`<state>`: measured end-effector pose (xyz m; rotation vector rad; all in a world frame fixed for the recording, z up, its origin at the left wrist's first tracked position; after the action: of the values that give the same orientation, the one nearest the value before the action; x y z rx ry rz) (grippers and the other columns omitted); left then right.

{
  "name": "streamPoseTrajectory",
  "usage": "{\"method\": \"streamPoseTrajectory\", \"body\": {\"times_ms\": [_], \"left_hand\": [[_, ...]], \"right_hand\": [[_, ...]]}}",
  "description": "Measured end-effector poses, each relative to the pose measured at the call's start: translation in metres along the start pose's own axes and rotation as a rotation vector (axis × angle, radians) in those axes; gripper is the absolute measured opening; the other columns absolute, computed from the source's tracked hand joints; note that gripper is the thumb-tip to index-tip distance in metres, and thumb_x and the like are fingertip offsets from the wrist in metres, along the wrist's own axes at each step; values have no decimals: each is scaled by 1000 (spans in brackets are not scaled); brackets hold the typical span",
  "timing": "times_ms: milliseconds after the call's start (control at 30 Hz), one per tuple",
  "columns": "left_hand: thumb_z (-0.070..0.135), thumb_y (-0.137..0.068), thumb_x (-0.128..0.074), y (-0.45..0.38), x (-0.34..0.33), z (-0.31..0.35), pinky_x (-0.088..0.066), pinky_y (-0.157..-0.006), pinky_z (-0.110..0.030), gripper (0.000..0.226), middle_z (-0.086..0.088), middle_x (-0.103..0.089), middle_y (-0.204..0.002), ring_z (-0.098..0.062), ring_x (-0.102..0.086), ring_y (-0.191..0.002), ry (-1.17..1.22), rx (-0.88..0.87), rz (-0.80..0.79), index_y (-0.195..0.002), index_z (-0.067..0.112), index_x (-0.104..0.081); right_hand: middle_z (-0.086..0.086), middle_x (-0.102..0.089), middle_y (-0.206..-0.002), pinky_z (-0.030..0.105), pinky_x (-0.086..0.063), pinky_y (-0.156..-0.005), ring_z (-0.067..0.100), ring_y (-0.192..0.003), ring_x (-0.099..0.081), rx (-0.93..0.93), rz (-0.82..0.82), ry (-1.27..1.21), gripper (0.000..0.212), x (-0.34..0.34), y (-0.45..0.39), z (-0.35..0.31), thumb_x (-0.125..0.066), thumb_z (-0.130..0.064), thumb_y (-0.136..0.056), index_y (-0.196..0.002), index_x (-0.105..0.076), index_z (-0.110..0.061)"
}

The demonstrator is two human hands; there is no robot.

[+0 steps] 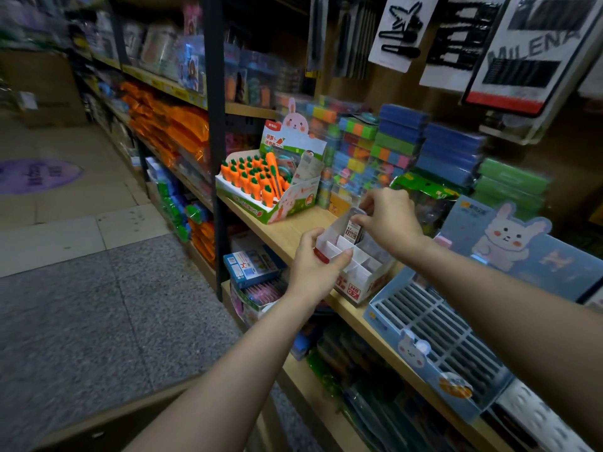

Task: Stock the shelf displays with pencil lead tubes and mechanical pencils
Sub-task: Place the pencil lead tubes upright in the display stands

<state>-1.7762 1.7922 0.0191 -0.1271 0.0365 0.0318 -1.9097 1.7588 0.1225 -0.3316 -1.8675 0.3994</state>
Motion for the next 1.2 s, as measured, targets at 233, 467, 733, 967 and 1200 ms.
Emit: {"method": "streamPoseTrajectory", "body": {"times_ms": [233,467,733,967,1200], "left_hand": [[28,-79,-78,-2,-1,-1,-53,-93,-37,53,10,-62,-113,-11,-62,-106,59,30,-26,-122,32,-47],[32,-78,-79,7,3,5,-47,-102,-35,68,6,-52,-135,-12,-51,-121,41,14,-19,-135,30,-43],[-8,-83,-67,162,116,-68,-46,-76,-5,27,-3,-67,-100,8,-63,-86,-81,30,338,-103,10,-62],[-10,-81,-66,294,210,-202,-46,-81,-34,31,-16,-60,-98,-27,-57,-92,-124,667,598,-112,-5,-60],[5,-80,-75,360,243,-277,-50,-83,-39,22,-14,-59,-85,-19,-54,-83,-324,944,460,-95,9,-59]], "right_hand": [[11,-55,-115,45,-56,-76,33,-92,-63,106,81,185,27,3,5,2,-75,-27,-84,-102,-65,-9],[11,-55,-118,42,-52,-75,39,-98,-62,77,1,251,35,10,23,-3,-53,-35,-97,-123,-59,-11],[-3,-67,-84,9,-43,-62,2,-71,-61,238,1,-693,2,-2,175,-68,-65,-20,-90,-90,-67,-21],[5,-70,-79,36,-54,-73,5,-71,-62,-37,-729,-672,7,-197,346,-88,-66,-10,-89,-87,-73,-10],[10,-70,-109,10,-33,-63,13,-84,-58,-157,-960,-336,26,-292,419,-59,-63,-16,-92,-117,-64,-10]]}}
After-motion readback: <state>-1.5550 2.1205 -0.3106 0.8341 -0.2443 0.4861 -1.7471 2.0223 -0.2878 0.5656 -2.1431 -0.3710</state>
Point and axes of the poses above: each hand's wrist, its own y-axis away from the middle knuckle, its own x-axis out of the back of the hand, z = x × y, the point moved 4 cm from there along -y, towards the middle knuckle
